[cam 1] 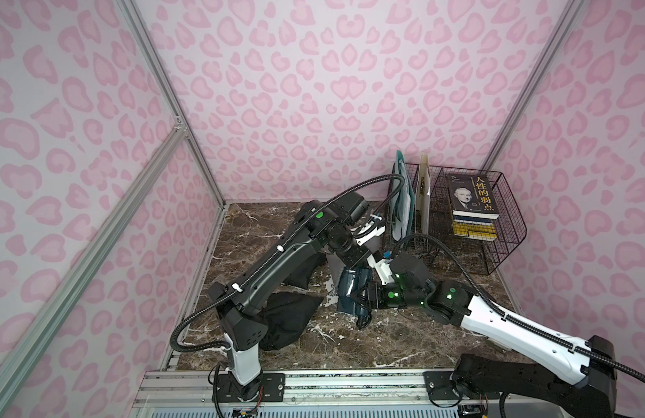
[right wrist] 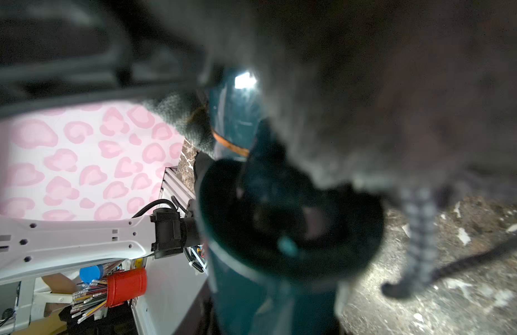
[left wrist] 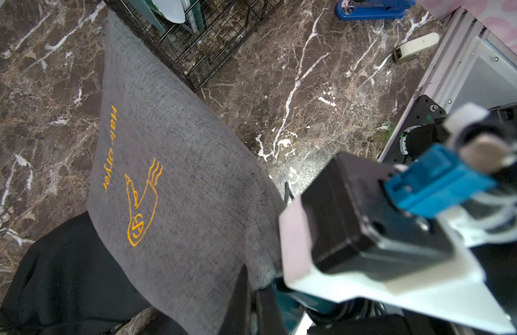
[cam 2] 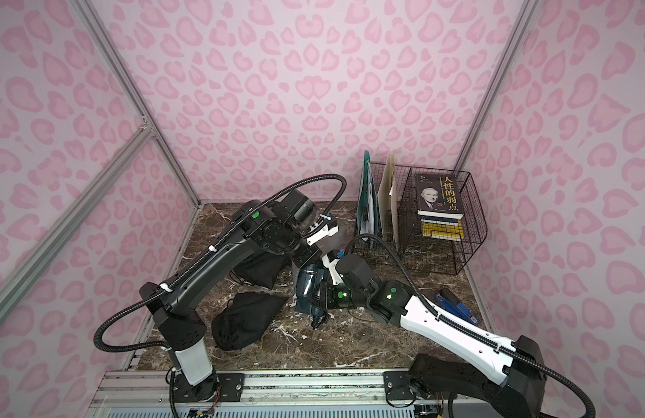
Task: Pack away hair dryers
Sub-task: Place the hair dryer in the drawstring bag.
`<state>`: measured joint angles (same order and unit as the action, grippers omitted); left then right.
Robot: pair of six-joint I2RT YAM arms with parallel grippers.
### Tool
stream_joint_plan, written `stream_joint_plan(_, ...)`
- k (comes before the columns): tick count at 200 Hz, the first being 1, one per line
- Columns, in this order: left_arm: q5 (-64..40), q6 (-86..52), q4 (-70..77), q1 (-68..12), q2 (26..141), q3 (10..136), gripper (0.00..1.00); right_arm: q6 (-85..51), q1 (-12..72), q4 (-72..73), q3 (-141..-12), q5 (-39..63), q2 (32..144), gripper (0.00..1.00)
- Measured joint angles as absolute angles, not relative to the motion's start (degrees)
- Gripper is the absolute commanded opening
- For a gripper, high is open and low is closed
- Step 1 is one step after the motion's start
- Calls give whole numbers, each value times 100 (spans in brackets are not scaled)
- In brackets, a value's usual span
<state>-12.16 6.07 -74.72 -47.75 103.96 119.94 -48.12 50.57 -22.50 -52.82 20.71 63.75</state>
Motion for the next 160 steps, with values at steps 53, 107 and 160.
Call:
stream_joint_plan(53, -1435, 628, -7417, -4899, 10213, 11747, 1, -5033, 4838, -1828, -4960, 2320, 6167, 0)
stream_joint_plan(107, -1481, 829, -7314, -4952, 9907, 11284, 1, -5264, 4477, -1476, -4445, 2661, 5638, 0)
stream_joint_plan(160, -1728, 972, -7323, -4952, 9776, 11045, 1, -5581, 4469, -1122, -4084, 2882, 5476, 0)
